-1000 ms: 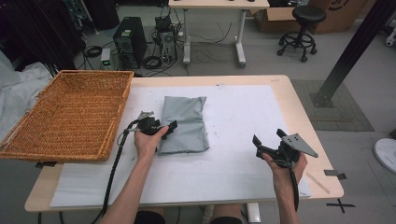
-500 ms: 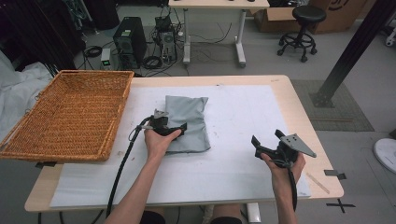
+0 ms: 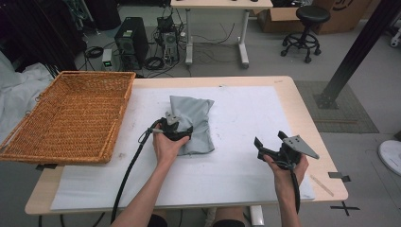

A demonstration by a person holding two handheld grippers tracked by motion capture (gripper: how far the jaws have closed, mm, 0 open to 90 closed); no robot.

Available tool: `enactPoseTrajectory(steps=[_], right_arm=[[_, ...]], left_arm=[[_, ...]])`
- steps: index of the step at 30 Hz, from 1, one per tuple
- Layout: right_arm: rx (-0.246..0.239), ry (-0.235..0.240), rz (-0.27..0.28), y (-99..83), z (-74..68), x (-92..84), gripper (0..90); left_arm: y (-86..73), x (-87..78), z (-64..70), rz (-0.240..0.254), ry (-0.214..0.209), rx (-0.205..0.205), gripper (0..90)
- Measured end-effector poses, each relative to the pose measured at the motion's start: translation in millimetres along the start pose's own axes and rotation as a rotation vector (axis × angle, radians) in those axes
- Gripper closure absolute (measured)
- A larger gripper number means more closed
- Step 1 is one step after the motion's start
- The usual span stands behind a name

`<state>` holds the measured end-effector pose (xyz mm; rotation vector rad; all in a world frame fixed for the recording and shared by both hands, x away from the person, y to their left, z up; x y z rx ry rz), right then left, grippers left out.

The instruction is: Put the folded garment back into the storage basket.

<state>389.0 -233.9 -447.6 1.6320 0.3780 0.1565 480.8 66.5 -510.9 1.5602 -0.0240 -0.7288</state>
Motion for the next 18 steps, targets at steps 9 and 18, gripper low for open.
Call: enactPoseTrajectory(steps=[9, 18], right_arm=[[-0.003, -0.004, 0.0, 1.5, -0.4, -1.7, 5.4], [-0.001, -0.006, -0.008, 0.1, -0.9, -3.6, 5.8]], left_arm=[[1.5, -0.1, -0.2, 0.022, -0.011, -0.027, 61.5], [4.0, -2.7, -0.9, 0.042, -0.036, -0.022, 73.9]])
Point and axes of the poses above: each handheld gripper's, and its own axes: x roughly forward along the jaws, y roughly out of its top, z roughly to its right, the point moved 9 cm from there along x, roughly forward along the jaws, and after that the axes turned 6 degrees about z, right-handed, at the moved point
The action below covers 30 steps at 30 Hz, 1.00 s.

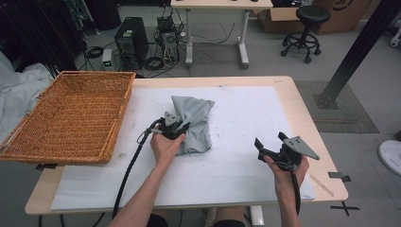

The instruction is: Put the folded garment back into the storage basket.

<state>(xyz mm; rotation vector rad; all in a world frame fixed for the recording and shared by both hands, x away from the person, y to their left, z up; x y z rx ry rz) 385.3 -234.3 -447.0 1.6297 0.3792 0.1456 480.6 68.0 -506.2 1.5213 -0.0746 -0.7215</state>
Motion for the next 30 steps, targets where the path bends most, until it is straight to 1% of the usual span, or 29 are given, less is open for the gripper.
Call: enactPoseTrajectory(steps=[2, 4, 6, 11, 14, 17, 21, 25, 28, 30], right_arm=[[-0.001, 0.0, 0.0, 0.4, -0.1, 0.3, 5.9], [-0.002, 0.0, 0.002, 1.2, -0.2, 0.5, 5.8], [-0.005, -0.001, 0.003, 2.0, -0.8, 1.0, 5.9], [-0.008, 0.002, 0.002, 2.2, -3.6, 1.6, 6.2], [-0.007, 0.003, 0.001, 1.7, -5.3, 1.7, 6.2], [-0.007, 0.006, 0.0, 1.0, -7.2, 2.4, 6.2], [-0.008, 0.012, -0.001, 0.9, -11.0, 4.4, 6.2], [-0.012, 0.019, -0.002, 1.8, -16.0, 7.4, 6.2], [-0.012, 0.024, -0.002, 2.5, -20.5, 9.6, 6.2], [-0.013, 0.03, -0.002, 2.7, -23.5, 11.0, 6.3]], left_arm=[[1.7, -1.1, -0.1, 0.007, -0.008, 0.003, 74.2], [5.4, -3.5, -0.2, 0.018, -0.018, -0.002, 74.3], [10.6, -6.6, -0.1, 0.032, -0.028, -0.021, 74.4], [20.8, -15.5, -1.8, 0.037, -0.037, 0.004, 74.5], [25.9, -22.0, -5.3, 0.04, -0.039, -0.001, 74.6], [34.3, -31.8, -10.5, 0.054, -0.035, -0.003, 74.6], [40.8, -43.1, -16.6, 0.058, -0.036, -0.001, 74.6], [50.7, -59.3, -26.8, 0.072, -0.029, 0.004, 74.6], [61.3, -74.0, -34.9, 0.076, -0.027, 0.021, 74.6], [69.3, -83.2, -39.4, 0.092, -0.02, 0.029, 74.5]])
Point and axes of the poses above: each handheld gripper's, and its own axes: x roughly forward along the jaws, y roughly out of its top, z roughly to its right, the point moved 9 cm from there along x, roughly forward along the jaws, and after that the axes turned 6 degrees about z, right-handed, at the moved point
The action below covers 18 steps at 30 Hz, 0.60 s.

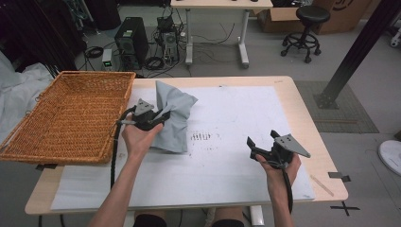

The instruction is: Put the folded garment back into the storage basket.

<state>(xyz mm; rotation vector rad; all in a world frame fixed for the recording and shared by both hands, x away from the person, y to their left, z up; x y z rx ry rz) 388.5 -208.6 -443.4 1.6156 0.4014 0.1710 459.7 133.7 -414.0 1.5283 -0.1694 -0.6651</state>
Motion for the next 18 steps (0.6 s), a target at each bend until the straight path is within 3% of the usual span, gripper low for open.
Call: enactPoseTrajectory(steps=[7, 11, 14, 18], right_arm=[[-0.005, 0.013, -0.002, 0.3, -9.2, 4.4, 6.3], [-0.004, 0.017, -0.004, 0.5, -12.0, 6.0, 6.3], [-0.006, 0.02, -0.003, 0.9, -13.7, 7.2, 6.3], [-0.005, 0.023, -0.006, 0.6, -15.3, 9.0, 6.3]], left_arm=[[38.2, -38.8, -24.7, 0.064, 0.022, 0.002, 74.5], [58.1, -61.9, -52.2, 0.086, 0.055, -0.002, 74.4], [64.6, -77.3, -75.3, 0.081, 0.082, -0.007, 74.5], [62.1, -93.9, -103.7, 0.065, 0.108, -0.03, 74.3]])
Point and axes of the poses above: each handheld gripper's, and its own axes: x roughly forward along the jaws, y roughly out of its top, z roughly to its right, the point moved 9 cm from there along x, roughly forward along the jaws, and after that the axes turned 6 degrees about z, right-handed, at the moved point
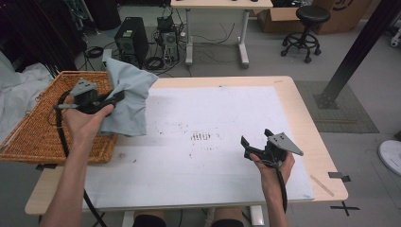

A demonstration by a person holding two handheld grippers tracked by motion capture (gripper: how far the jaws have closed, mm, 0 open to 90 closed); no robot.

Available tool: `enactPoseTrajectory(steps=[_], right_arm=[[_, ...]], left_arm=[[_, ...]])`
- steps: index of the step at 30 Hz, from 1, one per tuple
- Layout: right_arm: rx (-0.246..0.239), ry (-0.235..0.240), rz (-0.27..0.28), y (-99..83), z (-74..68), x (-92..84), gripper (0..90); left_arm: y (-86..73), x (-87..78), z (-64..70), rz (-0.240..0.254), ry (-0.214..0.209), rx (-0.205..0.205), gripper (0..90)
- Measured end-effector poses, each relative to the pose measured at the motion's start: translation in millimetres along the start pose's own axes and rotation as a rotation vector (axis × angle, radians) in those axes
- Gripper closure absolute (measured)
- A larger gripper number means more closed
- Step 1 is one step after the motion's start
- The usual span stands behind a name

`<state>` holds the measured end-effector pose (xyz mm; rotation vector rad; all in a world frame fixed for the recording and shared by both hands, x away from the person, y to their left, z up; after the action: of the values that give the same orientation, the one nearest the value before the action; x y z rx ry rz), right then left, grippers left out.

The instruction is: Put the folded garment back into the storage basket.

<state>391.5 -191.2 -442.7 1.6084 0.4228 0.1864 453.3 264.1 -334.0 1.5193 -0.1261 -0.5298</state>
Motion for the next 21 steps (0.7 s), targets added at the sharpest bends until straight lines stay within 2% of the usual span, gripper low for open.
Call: enactPoseTrajectory(steps=[4, 8, 12, 16, 18, 21], right_arm=[[-0.003, 0.006, -0.005, -1.4, -3.1, 3.1, 6.3], [-0.002, 0.014, -0.01, -3.0, -6.9, 6.6, 6.4], [-0.006, 0.019, -0.014, -4.2, -9.5, 9.1, 6.4], [-0.007, 0.02, -0.014, -5.0, -10.4, 9.8, 6.5], [-0.007, 0.018, -0.015, -5.6, -9.3, 9.4, 6.5], [-0.005, 0.011, -0.015, -6.7, -6.3, 8.9, 6.5]], left_arm=[[-6.1, -11.6, -28.1, -0.016, 0.029, -0.028, 74.2], [-11.7, -21.1, -52.7, -0.034, 0.056, -0.029, 74.2], [-25.3, -26.2, -77.7, -0.071, 0.079, -0.039, 74.0], [-43.4, -27.3, -96.9, -0.091, 0.09, -0.05, 73.8], [-50.6, -27.4, -103.4, -0.087, 0.093, -0.067, 73.6], [-64.2, -24.6, -113.2, -0.096, 0.105, -0.069, 73.4]])
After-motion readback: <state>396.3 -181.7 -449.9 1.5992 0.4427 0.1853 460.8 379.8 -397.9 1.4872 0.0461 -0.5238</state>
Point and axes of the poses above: each handheld gripper's, and its own axes: x roughly forward along the jaws, y roughly out of its top, z roughly to its right, the point moved 9 cm from there along x, roughly forward along the jaws, and after that the axes turned 6 degrees about z, right-handed, at the moved point
